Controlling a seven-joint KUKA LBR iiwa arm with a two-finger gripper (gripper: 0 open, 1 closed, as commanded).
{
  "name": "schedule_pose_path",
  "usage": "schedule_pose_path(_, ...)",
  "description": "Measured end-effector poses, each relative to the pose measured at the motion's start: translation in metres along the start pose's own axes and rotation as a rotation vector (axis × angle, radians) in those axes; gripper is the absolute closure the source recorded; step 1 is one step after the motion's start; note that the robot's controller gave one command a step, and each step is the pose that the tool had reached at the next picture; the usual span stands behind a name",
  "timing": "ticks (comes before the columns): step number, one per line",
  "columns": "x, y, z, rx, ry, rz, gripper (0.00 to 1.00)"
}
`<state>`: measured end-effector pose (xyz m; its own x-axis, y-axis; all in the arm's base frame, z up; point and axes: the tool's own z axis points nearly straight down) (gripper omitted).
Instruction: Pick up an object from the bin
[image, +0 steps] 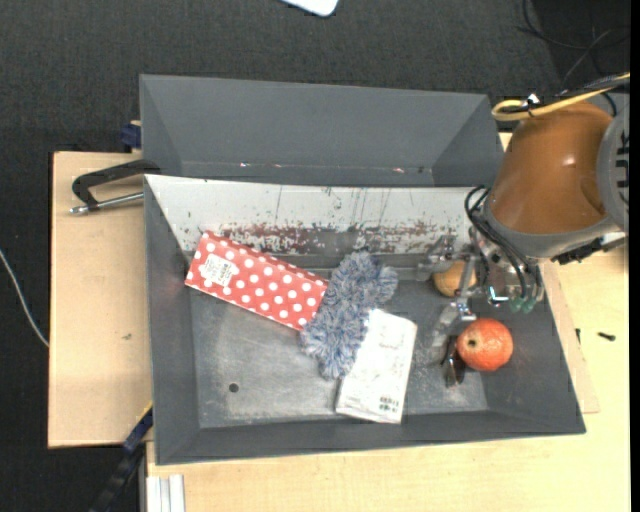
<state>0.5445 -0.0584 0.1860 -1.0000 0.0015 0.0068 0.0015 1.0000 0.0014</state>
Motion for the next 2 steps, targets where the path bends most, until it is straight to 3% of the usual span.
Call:
schedule_pose_path(1, -0.0018, 0.0002, -0.0044, 0.001, -0.009, -0.002, 1.00)
schedule_pose_path(2, -0.0018, 0.0003, -0.0044, 0.001, -0.009, -0.002, 1.00)
